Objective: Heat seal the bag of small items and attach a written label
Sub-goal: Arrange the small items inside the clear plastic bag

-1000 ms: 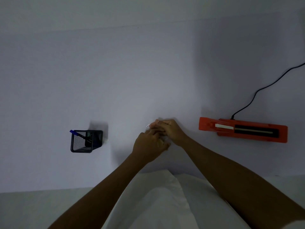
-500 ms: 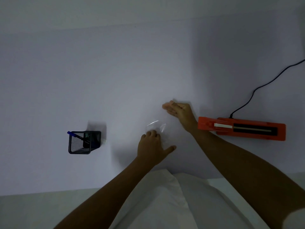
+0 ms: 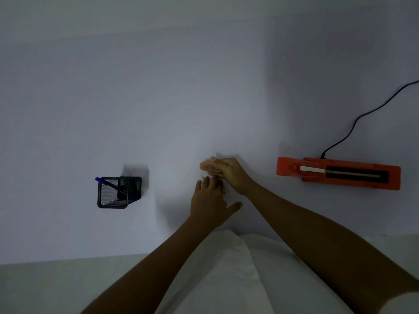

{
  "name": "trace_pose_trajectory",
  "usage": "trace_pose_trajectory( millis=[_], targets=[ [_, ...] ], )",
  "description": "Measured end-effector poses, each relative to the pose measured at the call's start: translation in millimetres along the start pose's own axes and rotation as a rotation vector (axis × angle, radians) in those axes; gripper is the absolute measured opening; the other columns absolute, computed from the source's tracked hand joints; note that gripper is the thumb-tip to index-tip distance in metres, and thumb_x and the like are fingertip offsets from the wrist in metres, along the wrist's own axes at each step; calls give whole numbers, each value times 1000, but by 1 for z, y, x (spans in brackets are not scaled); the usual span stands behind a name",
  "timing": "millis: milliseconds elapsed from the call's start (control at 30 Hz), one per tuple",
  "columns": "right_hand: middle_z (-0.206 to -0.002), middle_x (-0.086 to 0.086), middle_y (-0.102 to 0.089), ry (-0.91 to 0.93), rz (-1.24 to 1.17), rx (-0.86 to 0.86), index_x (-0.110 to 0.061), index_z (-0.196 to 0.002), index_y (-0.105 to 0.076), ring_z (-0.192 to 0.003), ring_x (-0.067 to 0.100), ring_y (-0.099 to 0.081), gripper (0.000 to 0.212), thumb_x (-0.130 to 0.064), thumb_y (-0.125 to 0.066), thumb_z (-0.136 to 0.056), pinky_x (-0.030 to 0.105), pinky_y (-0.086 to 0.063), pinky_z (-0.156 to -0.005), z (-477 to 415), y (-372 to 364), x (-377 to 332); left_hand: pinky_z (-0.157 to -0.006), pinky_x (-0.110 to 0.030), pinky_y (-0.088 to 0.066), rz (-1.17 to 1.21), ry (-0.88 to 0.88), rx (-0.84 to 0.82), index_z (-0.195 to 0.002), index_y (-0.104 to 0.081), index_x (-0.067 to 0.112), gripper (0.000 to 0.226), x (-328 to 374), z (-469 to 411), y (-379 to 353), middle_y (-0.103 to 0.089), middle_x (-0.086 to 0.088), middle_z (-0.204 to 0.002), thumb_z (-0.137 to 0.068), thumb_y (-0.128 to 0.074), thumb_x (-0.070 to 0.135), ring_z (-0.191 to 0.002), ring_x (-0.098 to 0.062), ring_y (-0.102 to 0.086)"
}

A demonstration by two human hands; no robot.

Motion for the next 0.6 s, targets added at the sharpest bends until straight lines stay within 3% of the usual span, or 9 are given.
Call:
trace_pose_trajectory(
  millis=[233,367,467,600],
  targets=[
    [-118,17,-71,87,2,101,5,-122,-64,-110,21,-69,41,-25,-42,-105,32,-53,-101,-9,20,-17,-112,-44,-31,-19,-17,11,-132,-52,11,93,-3,1,1,-54,-8,-135,-75,-29,82,-129,-28,-45],
    [-119,17,-70,167,-16,243,5,-121,-65,-113,20,-68,39,-22,-41,-106,36,-50,-105,-5,31,-27,-110,-44,-33,-27,-33,-2,-130,-53,13,92,-4,0,0,-54,-7,-134,-75,-28,82,-127,-28,-45],
    [-117,12,-72,215,-60,312,-3,-117,-68,-115,20,-67,35,-21,-41,-106,39,-49,-106,11,39,-31,-110,-44,-34,-14,-31,-7,-131,-52,13,93,-5,0,-3,-53,-8,-135,-74,-28,83,-128,-29,-44],
    [-115,9,-74,195,-58,265,-12,-112,-72,-113,22,-68,32,-20,-42,-105,34,-51,-102,48,20,-8,-107,-43,-36,-1,-54,14,-128,-55,13,90,-4,3,-2,-56,-7,-132,-74,-31,81,-125,-28,-47]
  ],
)
Point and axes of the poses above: each hand's wrist, its own z-axis away from the middle knuckle, its own y-axis out of the back of the hand, x = y × z, the point moved 6 cm from there along -z, towards the middle knuckle
